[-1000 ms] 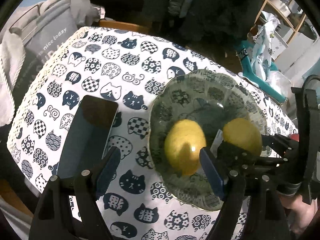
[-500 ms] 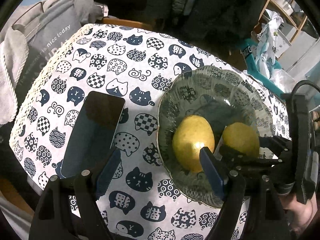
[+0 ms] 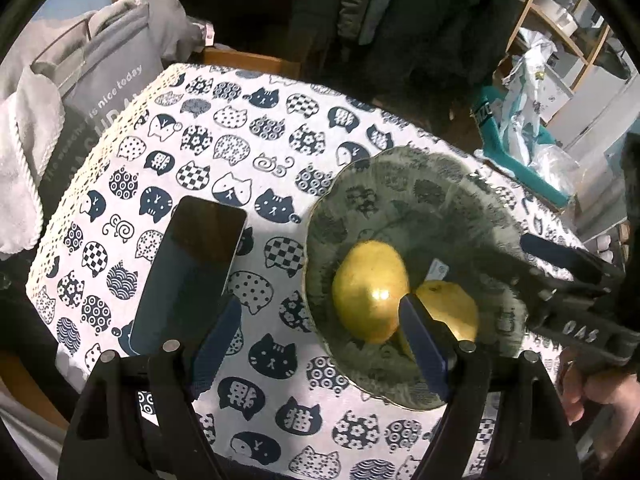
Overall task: Organize fruits
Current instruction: 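Lower both fruits into the green glass bowl and open both tools, then withdraw both tools from the bowl and move toward the remaining fruits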
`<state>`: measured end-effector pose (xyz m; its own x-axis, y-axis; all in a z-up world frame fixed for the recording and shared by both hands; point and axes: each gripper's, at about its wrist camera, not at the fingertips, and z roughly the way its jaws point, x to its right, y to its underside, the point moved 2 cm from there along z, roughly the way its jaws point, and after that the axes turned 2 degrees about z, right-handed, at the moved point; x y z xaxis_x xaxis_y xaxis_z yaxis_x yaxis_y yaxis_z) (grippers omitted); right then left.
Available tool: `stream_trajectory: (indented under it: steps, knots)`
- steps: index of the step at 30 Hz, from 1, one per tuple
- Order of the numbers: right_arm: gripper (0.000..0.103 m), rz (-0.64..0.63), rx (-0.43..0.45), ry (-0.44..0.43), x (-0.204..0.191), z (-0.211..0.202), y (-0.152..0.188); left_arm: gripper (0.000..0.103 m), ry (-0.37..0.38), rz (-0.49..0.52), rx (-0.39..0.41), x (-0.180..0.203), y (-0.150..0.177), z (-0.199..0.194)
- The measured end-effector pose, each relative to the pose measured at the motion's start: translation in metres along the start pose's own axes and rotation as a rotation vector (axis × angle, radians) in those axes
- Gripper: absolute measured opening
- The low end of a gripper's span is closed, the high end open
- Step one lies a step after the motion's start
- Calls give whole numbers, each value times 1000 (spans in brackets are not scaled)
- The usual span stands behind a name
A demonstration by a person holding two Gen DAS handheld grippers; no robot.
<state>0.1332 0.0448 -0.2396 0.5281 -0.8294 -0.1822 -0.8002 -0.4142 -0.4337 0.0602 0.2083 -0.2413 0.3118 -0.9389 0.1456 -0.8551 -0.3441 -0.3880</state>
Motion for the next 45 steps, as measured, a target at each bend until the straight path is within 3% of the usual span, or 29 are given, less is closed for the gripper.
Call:
stream_trajectory:
  steps: [9,26,45]
  knots:
    - [86,18,132,55,14,-69,-3,83,38,39,83,24,-5,-39]
    - [86,71,315,130,54,-197,36,85,124,126,235,82,-5,-116]
    - [89,139,403,209,103,-286,95,92,182,290,314,158,22,-166]
